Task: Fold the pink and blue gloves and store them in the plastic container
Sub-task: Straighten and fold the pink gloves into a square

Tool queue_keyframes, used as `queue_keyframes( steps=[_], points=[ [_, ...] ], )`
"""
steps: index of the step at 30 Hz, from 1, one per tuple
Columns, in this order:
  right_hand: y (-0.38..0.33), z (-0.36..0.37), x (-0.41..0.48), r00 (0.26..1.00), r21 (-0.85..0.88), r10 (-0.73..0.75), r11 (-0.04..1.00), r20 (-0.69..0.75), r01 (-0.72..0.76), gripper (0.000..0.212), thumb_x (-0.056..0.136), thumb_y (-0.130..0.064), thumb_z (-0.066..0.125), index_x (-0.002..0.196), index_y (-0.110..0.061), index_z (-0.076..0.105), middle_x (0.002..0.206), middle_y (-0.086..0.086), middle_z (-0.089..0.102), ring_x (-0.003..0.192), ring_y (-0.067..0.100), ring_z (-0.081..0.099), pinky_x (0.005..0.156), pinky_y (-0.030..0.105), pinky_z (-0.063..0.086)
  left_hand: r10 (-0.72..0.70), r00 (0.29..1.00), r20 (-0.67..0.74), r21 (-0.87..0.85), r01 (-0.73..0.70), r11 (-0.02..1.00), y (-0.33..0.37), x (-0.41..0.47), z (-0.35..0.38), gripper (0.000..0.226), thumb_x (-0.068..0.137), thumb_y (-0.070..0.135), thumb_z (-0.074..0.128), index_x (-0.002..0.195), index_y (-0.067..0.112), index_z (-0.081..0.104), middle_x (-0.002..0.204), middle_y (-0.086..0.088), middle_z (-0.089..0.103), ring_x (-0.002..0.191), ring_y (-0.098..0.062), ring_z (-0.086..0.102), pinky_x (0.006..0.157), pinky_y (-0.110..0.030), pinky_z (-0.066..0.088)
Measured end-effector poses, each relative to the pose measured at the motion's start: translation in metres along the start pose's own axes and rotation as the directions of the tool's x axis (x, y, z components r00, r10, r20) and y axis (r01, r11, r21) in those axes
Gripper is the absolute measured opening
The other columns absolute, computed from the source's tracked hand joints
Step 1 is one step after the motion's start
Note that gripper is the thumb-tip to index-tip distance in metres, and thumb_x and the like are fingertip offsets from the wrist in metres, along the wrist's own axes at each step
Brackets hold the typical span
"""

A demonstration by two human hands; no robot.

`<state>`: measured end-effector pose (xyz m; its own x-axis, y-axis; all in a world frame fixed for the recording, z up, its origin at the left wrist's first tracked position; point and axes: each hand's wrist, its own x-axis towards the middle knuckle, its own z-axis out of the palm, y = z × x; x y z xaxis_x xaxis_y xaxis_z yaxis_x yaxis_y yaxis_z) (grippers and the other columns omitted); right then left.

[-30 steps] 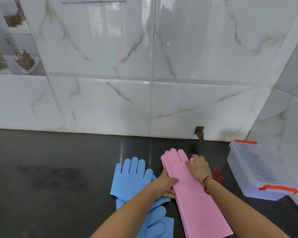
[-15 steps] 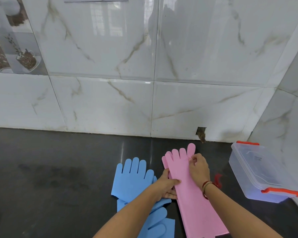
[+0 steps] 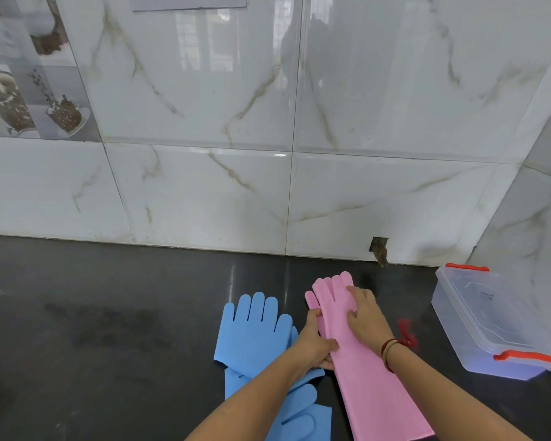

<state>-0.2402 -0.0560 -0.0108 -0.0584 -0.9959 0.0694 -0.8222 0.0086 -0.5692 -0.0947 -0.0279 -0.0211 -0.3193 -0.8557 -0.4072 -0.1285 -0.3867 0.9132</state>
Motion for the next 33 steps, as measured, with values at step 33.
queue_keyframes(
  steps=[33],
  points=[
    [-0.013, 0.011, -0.002, 0.992, -0.227, 0.124, 0.967, 0.008, -0.119, 0.047, 0.095, -0.045, 0.037, 0.133, -0.018, 0.04, 0.136, 0.007, 0.044, 0.12, 0.023, 0.046, 0.1, 0.042, 0.039, -0.068, 0.995, -0.076, 0.136, 0.078, 0.988, -0.003, -0.005, -0.004, 0.026, 0.083, 0.01, 0.073, 0.094, 0.017, 0.05, 0.092, -0.008, 0.069, 0.059, -0.011, 0.068, 0.055, -0.021, 0.059]
  ],
)
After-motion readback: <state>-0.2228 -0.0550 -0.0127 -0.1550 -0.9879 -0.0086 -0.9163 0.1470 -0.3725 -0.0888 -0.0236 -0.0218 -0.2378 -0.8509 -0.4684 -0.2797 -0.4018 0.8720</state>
